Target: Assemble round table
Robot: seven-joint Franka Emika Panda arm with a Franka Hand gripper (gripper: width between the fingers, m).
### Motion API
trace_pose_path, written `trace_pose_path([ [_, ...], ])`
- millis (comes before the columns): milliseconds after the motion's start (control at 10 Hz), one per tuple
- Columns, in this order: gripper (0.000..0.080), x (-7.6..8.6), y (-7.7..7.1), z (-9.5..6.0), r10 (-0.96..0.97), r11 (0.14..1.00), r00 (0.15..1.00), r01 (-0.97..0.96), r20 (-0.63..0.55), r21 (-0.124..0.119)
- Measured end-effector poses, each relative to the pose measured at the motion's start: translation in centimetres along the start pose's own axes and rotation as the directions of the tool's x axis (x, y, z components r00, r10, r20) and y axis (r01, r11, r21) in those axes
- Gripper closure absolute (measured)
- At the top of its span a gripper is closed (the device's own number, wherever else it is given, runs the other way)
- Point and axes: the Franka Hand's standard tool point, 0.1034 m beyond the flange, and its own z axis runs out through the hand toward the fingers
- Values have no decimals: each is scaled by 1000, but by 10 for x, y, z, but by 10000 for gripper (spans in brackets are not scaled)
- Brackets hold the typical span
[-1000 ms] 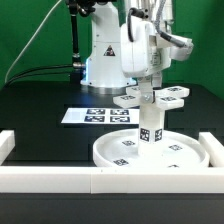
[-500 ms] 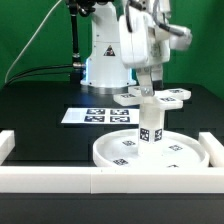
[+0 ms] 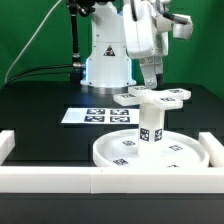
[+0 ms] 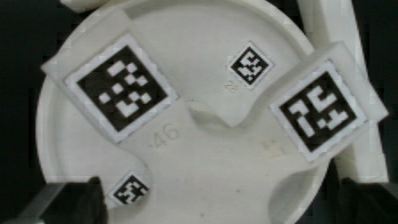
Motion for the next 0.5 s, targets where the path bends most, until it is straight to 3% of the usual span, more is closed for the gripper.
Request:
trace_pose_path([
  [200,150,-8,2,2,-272,961,962,271,1,-47],
  [300,150,-11,0,1,-378,925,926,378,7,-46],
  [500,150,-19,2,2,-558,827,830,558,22,-72],
])
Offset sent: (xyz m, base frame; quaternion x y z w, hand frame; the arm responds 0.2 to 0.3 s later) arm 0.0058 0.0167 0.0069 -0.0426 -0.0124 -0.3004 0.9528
